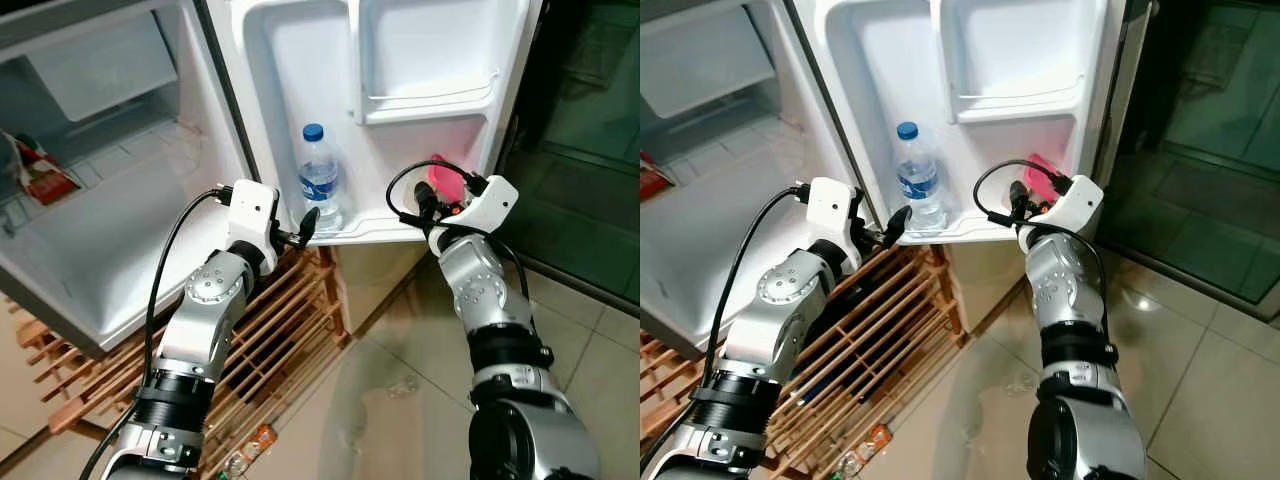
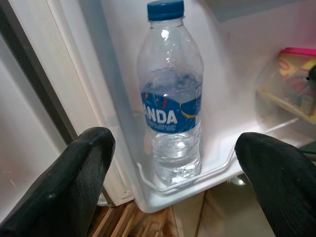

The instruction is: Restocking fridge

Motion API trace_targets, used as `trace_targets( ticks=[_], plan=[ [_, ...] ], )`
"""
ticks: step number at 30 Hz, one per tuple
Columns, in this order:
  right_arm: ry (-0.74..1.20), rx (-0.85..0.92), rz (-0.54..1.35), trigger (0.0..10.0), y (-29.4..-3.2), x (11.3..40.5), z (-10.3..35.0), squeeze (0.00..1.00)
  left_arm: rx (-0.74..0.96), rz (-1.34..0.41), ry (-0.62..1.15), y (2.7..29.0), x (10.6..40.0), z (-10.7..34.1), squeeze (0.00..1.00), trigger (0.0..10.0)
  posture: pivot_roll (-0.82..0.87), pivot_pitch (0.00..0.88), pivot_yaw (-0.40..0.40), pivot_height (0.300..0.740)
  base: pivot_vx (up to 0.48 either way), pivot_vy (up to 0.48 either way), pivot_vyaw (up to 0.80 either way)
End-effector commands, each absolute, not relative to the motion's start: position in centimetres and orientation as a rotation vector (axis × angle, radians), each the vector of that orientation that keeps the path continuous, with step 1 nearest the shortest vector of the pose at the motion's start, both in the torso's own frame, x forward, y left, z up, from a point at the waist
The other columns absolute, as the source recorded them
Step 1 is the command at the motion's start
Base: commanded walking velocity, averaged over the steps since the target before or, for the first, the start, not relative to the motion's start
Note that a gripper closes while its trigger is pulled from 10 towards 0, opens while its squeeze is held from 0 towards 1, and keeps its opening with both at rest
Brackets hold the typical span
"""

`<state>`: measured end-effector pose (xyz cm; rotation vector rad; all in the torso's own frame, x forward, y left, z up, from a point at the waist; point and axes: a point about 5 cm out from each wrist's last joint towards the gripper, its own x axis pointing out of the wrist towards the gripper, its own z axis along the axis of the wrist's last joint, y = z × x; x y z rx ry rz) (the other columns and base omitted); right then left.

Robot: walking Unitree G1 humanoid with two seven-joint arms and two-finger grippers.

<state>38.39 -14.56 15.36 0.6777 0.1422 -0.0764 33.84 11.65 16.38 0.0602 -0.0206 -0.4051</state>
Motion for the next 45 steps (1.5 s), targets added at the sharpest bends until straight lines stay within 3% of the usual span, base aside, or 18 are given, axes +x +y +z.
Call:
trace_targets(
  ticks=[1,8,10,13,21,23,36,45],
  plan=[
    [0.226,0.656,-0.085,0.0,-13.3,38.4,14.2,0.00,0.077,-0.415,-0.028,11.9,34.1,16.7,0.00,10.0,-0.22,0.000,0.201,0.740,0.000,0.000,0.00],
    [0.254,0.575,-0.026,0.0,-12.8,38.9,14.7,0.00,0.081,-0.425,-0.031,11.9,34.4,16.8,0.00,10.0,-0.22,0.000,0.192,0.740,0.000,0.000,0.00],
    [0.315,0.740,-0.099,0.0,-13.4,39.2,14.3,0.00,0.076,-0.424,-0.027,12.1,34.3,16.6,0.00,10.0,-0.22,0.000,0.192,0.740,0.000,0.000,0.00],
    [0.327,0.765,-0.084,0.0,-12.6,39.5,14.8,0.00,0.076,-0.427,-0.027,12.2,34.3,16.7,0.00,10.0,-0.22,0.000,0.195,0.740,0.000,0.000,0.00],
    [0.311,0.387,0.100,0.0,-12.0,39.6,15.4,0.00,0.069,-0.426,-0.032,12.2,34.4,16.8,0.00,10.0,-0.22,0.000,0.190,0.740,0.000,0.000,0.00],
    [0.336,0.228,0.230,0.0,-12.9,39.2,14.8,0.00,0.063,-0.427,-0.029,12.1,34.3,16.6,0.00,10.0,-0.23,0.000,0.179,0.740,0.000,0.000,0.00],
    [0.267,-0.405,0.529,0.0,-18.9,38.0,15.5,0.00,0.042,-0.390,-0.064,11.8,33.8,16.8,0.00,10.0,-0.23,0.001,0.079,0.740,0.000,0.000,0.00],
    [0.270,-0.472,0.712,0.0,-19.1,37.3,15.4,0.00,-0.034,-0.346,-0.071,10.9,32.1,16.4,0.00,10.0,-0.21,0.028,0.021,0.740,0.000,0.000,0.00]
  ],
)
